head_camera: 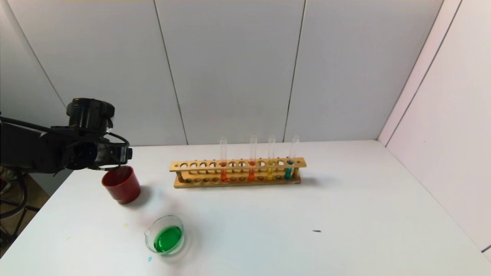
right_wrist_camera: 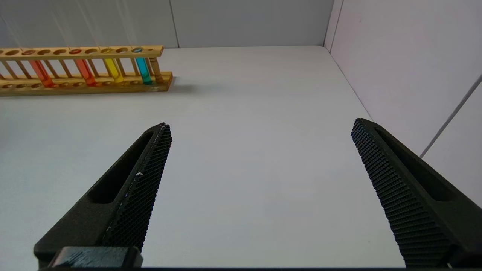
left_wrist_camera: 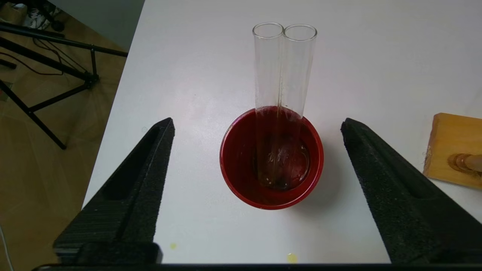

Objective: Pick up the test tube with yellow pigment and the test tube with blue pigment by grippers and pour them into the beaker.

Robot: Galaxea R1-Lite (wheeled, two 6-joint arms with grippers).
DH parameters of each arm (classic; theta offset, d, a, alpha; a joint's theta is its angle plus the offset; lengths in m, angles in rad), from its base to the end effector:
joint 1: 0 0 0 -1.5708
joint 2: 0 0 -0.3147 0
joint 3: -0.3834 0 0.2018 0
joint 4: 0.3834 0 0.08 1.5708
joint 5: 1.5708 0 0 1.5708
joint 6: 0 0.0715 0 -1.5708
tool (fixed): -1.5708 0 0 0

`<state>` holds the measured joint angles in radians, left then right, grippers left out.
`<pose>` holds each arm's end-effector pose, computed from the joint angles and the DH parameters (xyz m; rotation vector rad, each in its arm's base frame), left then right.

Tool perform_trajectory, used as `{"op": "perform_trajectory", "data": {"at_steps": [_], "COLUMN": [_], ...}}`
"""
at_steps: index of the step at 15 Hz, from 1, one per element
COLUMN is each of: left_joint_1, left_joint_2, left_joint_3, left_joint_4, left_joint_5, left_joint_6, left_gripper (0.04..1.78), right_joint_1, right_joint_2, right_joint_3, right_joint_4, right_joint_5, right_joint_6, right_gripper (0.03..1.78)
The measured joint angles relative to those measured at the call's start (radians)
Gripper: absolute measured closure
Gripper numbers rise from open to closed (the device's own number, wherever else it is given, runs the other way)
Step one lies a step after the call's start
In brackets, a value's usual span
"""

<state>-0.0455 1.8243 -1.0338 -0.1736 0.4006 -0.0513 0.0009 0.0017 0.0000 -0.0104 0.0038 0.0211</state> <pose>0.3841 0.0104 0.1404 0.0879 0.5954 0.3589 0.0241 0.0003 0.0770 0.0211 -0.0087 0.0048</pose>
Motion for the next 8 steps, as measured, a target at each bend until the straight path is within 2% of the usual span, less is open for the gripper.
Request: {"op": "perform_trajectory", "data": {"at_steps": [3, 8], "left_joint_1": [-0.014, -0.003], "left_joint_2": [-0.039, -0.202], "left_joint_3": [0.005, 0.026], "left_joint_4": [0.000, 0.013], "left_joint_5": [-0.002, -0.056], "left_joint_6": [0.014, 0.089], "left_gripper": [0.08, 0.08], "right_joint_1": [0.000, 0.000], "right_joint_2": [0.000, 0.000], "right_joint_3": [0.000, 0.000], "right_joint_4": [0.000, 0.000], "right_joint_5": [0.000, 0.000], "right_joint_6": [0.000, 0.000], "right_gripper": [0.07, 0.07]}}
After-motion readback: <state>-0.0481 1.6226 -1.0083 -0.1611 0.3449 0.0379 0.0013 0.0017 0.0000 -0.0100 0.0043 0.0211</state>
